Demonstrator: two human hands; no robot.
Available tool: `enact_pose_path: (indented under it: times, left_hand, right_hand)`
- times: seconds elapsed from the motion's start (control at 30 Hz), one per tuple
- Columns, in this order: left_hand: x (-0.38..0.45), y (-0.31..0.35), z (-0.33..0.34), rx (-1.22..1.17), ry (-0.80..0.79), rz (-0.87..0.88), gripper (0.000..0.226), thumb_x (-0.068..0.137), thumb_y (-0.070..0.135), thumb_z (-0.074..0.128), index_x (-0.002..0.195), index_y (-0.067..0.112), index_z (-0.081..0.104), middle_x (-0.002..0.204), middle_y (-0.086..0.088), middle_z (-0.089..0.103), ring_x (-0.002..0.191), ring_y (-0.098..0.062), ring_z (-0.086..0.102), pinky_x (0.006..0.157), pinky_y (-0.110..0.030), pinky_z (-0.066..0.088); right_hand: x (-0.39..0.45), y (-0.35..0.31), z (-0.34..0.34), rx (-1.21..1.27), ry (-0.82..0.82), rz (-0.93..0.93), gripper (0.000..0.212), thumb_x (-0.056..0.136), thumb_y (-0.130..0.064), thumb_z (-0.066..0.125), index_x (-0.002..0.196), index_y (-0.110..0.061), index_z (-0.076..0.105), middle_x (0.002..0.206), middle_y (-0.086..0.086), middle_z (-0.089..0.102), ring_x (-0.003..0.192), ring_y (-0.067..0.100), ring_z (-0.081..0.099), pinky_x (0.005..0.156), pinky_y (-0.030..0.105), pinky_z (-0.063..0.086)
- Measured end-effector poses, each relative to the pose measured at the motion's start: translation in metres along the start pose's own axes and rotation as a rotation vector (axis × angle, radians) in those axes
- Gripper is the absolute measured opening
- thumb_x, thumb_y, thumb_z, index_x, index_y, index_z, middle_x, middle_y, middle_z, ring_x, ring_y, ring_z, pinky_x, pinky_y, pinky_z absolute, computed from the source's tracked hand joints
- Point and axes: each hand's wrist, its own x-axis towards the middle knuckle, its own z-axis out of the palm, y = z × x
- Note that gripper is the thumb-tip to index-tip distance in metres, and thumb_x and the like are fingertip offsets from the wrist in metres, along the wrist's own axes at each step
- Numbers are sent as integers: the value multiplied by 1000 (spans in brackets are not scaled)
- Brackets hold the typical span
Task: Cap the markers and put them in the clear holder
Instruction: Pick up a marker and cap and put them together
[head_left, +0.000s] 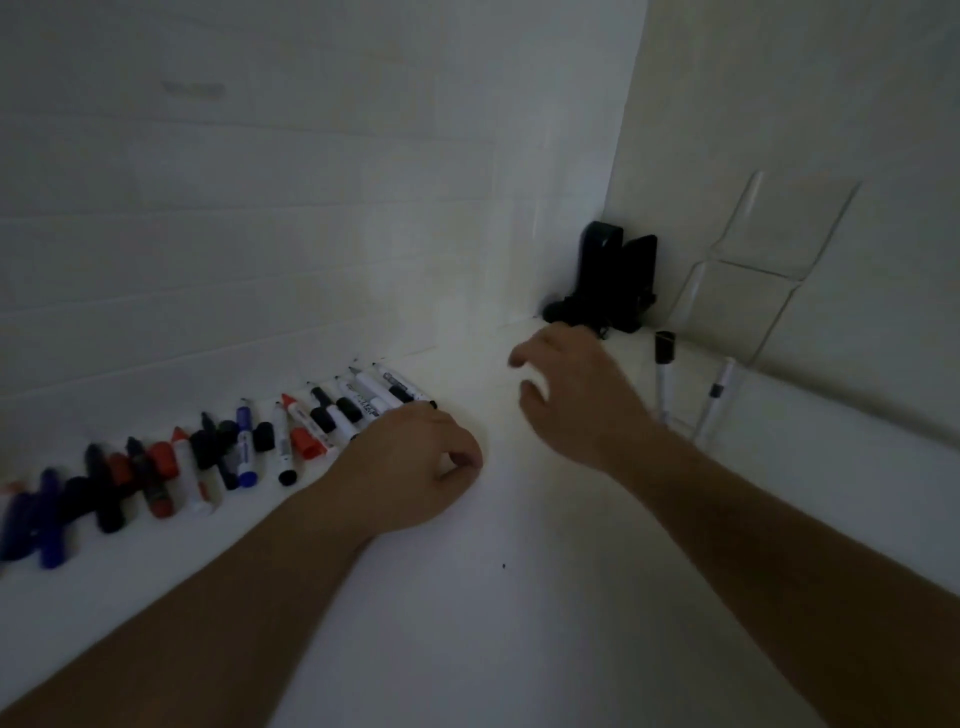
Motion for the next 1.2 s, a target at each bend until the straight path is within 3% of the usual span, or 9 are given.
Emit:
enact_pose_path:
  times: [0.17, 0.27, 0.47, 0.63, 0.7, 0.8, 0.93, 1.03, 1.2]
  left_hand:
    - [1, -15, -19, 265, 216, -412, 25, 81, 32, 54, 94, 36, 73, 83, 9, 71, 86, -19, 56, 74, -33, 48]
    - [0, -25, -22, 282, 242, -523, 26, 85, 24, 51, 95, 36, 72, 86, 10, 70, 88, -19, 49, 75, -36, 45]
    - [-1, -28, -18, 296, 196, -568, 27, 83, 24, 50, 95, 37, 71, 90, 12, 70, 92, -19, 49, 78, -37, 45]
    - [1, -24, -17, 277, 163, -588, 27, 83, 24, 52, 94, 38, 72, 91, 14, 69, 94, -18, 49, 81, -38, 47]
    - [0, -23, -14, 262, 169, -576, 25, 81, 25, 54, 91, 39, 71, 90, 14, 69, 93, -18, 49, 83, -39, 47]
    - [3, -25, -10, 235, 145, -567, 22, 80, 30, 55, 90, 42, 70, 90, 17, 67, 93, -17, 50, 83, -39, 47]
    - [21, -24, -18, 154, 167, -619, 26, 79, 38, 53, 99, 46, 68, 97, 20, 67, 102, -16, 50, 89, -41, 47]
    - [50, -27, -33, 178, 39, -629, 29, 85, 42, 56, 113, 45, 63, 110, 14, 66, 112, -21, 47, 94, -42, 45]
    - [94, -50, -29, 433, -430, -714, 43, 85, 40, 58, 126, 52, 51, 134, 8, 54, 127, -31, 35, 107, -50, 26]
  right_hand:
    - [20, -28, 72, 288, -330, -19, 38, 86, -18, 58, 124, -21, 61, 121, 3, 59, 109, 21, 55, 98, 32, 43]
    - [37, -39, 97, 235, -386, -8, 36, 86, -32, 47, 118, -28, 62, 109, 1, 61, 100, 26, 56, 91, 38, 45]
    - [42, -38, 94, 95, -325, -10, 27, 96, -36, 52, 105, -14, 66, 96, 7, 53, 83, 24, 53, 70, 35, 45]
    - [21, -21, 61, -37, -438, 39, 35, 99, -49, 43, 117, -24, 59, 89, 1, 51, 74, 19, 47, 59, 31, 34]
    - [6, -13, 49, -30, -424, 54, 24, 100, -46, 43, 103, -26, 55, 79, -3, 48, 73, 21, 51, 55, 31, 32]
    - [-16, -6, 43, 87, -289, 89, 16, 100, -38, 46, 92, -25, 38, 72, -4, 49, 65, 22, 52, 54, 33, 35]
    - [-19, 6, 43, 507, -143, 338, 13, 99, -29, 50, 100, -27, 37, 63, 3, 59, 55, 24, 61, 52, 43, 50]
    - [-16, 9, 44, 661, -116, 396, 23, 97, -25, 52, 113, -33, 38, 63, 10, 60, 58, 32, 62, 56, 53, 54]
    - [-17, 13, 45, 709, -166, 385, 43, 94, -26, 53, 132, -38, 37, 61, 7, 57, 53, 25, 57, 57, 52, 55]
